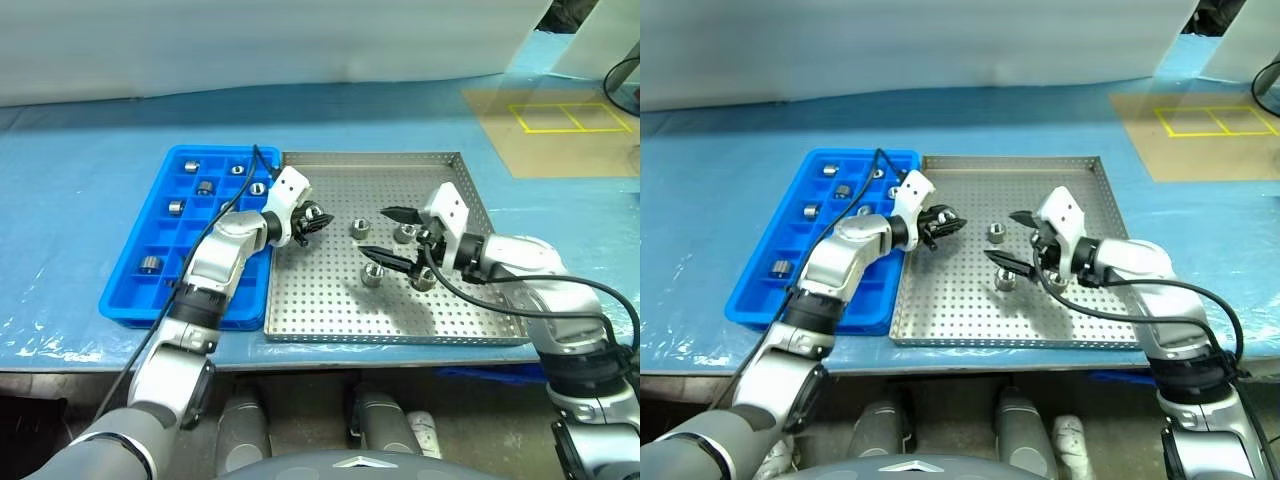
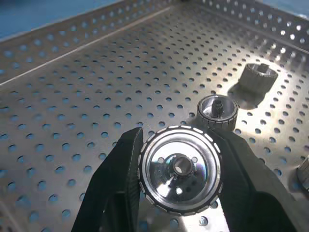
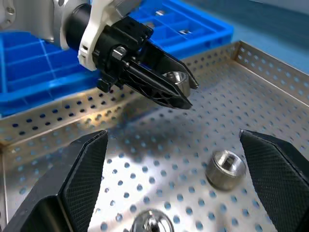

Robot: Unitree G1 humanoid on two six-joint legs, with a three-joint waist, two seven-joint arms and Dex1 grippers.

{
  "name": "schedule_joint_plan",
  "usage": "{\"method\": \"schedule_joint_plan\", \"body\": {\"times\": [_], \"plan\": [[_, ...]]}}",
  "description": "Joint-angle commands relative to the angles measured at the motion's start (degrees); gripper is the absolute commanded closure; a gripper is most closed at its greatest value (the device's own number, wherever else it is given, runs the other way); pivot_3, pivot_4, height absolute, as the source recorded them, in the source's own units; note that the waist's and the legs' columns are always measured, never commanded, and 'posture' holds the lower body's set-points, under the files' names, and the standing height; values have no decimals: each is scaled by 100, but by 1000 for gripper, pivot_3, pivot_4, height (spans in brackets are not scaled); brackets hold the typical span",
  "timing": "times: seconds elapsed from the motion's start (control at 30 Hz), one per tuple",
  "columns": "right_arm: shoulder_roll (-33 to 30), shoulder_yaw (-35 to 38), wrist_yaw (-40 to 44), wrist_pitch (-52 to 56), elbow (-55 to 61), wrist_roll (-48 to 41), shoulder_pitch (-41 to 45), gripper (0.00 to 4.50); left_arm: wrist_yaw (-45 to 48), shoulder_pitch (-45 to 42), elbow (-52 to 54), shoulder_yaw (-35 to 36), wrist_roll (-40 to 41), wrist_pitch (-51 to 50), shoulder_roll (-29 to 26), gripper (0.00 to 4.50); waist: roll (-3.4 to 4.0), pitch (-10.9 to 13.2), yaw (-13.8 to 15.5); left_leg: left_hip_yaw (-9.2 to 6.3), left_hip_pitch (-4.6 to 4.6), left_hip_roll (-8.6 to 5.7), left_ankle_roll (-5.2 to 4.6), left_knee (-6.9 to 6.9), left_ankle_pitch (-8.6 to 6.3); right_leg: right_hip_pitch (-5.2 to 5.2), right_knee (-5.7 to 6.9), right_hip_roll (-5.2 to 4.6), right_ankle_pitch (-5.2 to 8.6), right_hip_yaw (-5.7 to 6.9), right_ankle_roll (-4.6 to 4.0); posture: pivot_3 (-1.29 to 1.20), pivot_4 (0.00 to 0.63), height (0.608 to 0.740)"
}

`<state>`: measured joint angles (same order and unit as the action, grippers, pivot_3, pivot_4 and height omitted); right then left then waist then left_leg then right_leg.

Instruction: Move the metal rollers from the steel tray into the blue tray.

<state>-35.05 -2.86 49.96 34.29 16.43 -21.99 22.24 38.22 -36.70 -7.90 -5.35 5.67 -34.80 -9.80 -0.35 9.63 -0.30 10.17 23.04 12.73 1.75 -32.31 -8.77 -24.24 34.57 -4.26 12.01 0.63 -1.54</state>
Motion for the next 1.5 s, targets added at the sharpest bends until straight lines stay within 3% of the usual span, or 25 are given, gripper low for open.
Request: {"method": "schedule_joint_plan", "body": {"times": [0.03,0.4,0.63,0.9,1.3,1.5], "plan": [[204,-397,452,-384,-490,35,599,0,-748,532,1375,369,183,-331,197,2771,1,2,70,-1,4,0,0,1,0,0,0,-1,1,4,-1,-59,150,740],[909,-1177,1487,-1299,-2179,376,1742,0,-2378,1840,3201,971,-59,-513,173,2771,4,7,602,-13,19,7,9,3,5,-4,4,-5,5,34,-7,222,150,740],[1232,-1376,1903,-1695,-2827,566,2055,0,-3014,2340,3597,1166,-118,-416,264,2771,4,7,835,-24,30,8,12,2,7,-5,4,-9,8,53,-11,307,150,740],[1457,-1361,1958,-1784,-2907,659,2005,0,-2979,2193,3023,1318,-43,-89,-54,2771,3,8,949,-31,31,8,17,2,10,-6,9,-9,9,57,-10,299,150,740],[1448,-1300,1731,-1772,-2691,737,1722,0,-2649,1618,1188,1254,163,772,-202,2771,3,8,922,-36,31,8,28,2,16,-7,14,-6,8,59,-9,232,150,740],[1381,-1224,1594,-1690,-2499,745,1586,0,-2682,1514,901,1208,149,805,-161,710,3,8,897,-36,28,9,32,2,19,-7,19,-6,8,58,-9,186,150,740]]}}
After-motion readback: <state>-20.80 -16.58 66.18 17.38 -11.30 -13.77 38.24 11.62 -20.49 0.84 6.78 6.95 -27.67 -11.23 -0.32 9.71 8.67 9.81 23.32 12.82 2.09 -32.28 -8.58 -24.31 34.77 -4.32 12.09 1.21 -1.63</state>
